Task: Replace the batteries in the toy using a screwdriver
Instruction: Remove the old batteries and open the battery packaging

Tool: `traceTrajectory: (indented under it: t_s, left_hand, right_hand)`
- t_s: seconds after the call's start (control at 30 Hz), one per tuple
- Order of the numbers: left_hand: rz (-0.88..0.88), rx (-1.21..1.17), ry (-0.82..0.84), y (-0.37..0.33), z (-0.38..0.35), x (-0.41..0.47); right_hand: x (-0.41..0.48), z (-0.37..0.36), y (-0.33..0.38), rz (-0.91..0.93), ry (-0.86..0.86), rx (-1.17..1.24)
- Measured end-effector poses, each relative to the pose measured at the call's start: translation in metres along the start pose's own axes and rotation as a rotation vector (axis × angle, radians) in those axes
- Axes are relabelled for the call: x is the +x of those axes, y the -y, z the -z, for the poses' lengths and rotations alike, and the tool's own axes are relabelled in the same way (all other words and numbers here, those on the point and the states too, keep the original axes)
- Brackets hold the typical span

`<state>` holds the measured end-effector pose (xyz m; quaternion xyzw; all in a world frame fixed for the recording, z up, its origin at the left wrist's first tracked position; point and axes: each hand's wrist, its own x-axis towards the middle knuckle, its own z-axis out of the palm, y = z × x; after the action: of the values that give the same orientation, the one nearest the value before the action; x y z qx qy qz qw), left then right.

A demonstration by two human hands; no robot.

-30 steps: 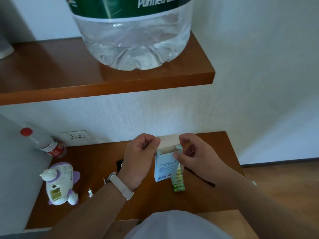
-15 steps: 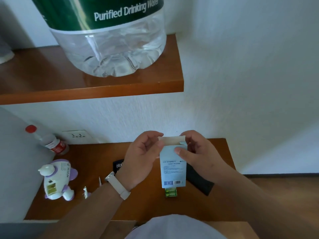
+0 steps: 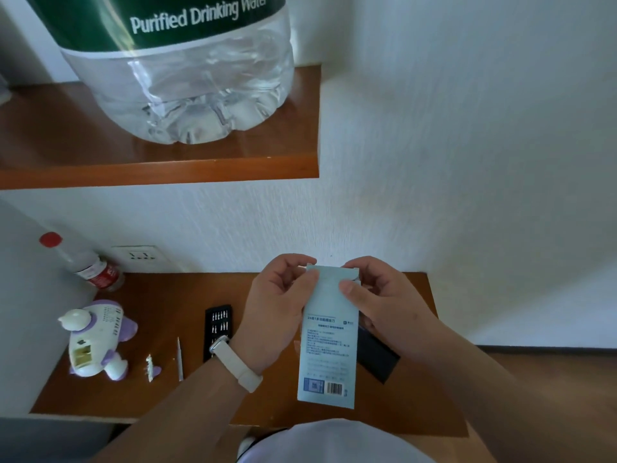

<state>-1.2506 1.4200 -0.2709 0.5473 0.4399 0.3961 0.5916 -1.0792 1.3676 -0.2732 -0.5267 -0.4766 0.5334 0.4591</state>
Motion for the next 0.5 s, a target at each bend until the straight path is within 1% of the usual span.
traceTrajectory:
  t_s: [0.1,0.27,0.4,0.5]
  left_hand:
    - [0.057,-0.008,0.005,0.002,-0.004,0.000]
    - [0.135,0.046,0.070,0.006,-0.009,0.002]
    - [0.144,0.055,0.089,0.010,-0.009,0.005]
    - [0.177,0.037,0.105,0.014,-0.008,0.004]
  right_hand:
    - [-0.002,0.001,-0.005,-0.032,-0.034,0.030]
    - [-0.003,0.000,-0.012,-0.124,-0.079,0.115]
    - [-0.002,0.000,-0.017,-0.135,-0.090,0.138]
    - [0.001,0.003,-0.023,-0.121,-0.059,0.102]
